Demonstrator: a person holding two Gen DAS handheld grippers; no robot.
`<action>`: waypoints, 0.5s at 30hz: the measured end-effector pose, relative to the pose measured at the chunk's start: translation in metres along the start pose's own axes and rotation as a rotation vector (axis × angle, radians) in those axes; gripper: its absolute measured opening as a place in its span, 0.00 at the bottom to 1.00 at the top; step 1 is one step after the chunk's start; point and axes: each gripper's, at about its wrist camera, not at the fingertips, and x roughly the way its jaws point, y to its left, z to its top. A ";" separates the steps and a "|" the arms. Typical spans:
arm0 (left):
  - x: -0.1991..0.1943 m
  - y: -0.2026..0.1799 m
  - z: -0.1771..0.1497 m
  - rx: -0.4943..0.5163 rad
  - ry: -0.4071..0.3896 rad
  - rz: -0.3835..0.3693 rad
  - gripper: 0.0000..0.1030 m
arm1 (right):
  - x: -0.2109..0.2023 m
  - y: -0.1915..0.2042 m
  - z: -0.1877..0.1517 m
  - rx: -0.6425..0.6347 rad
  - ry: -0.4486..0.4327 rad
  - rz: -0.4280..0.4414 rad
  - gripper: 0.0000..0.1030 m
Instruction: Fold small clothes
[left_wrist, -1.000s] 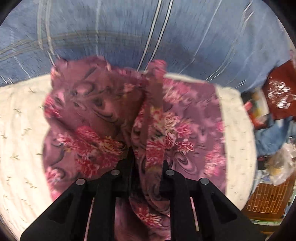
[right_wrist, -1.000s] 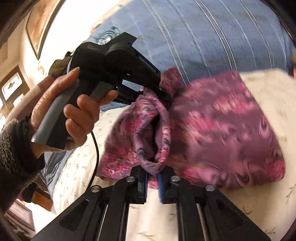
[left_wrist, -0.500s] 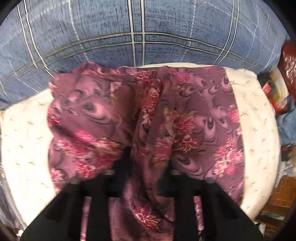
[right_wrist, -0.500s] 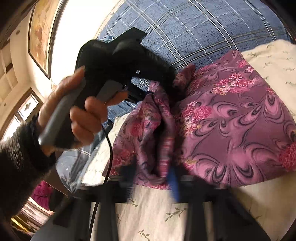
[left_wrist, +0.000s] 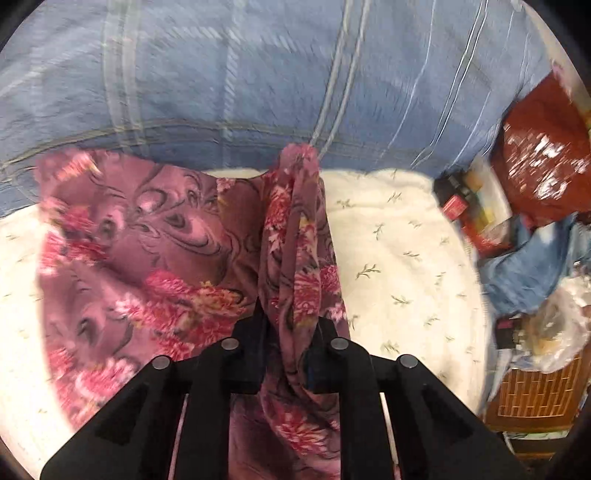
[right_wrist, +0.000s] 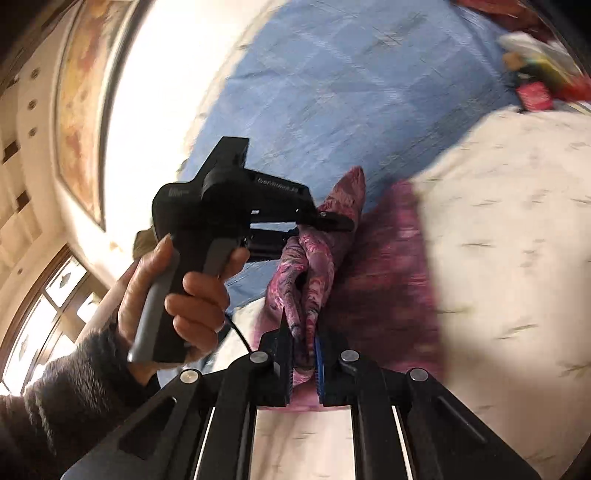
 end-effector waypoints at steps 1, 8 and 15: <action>0.009 -0.004 0.001 -0.008 0.007 0.009 0.17 | 0.000 -0.010 -0.001 0.021 0.004 -0.027 0.08; -0.035 0.001 -0.006 -0.046 -0.038 -0.184 0.34 | 0.004 -0.033 -0.004 0.076 0.095 -0.087 0.16; -0.106 0.095 -0.031 -0.142 -0.224 -0.094 0.71 | -0.023 -0.010 0.048 0.067 -0.028 -0.130 0.53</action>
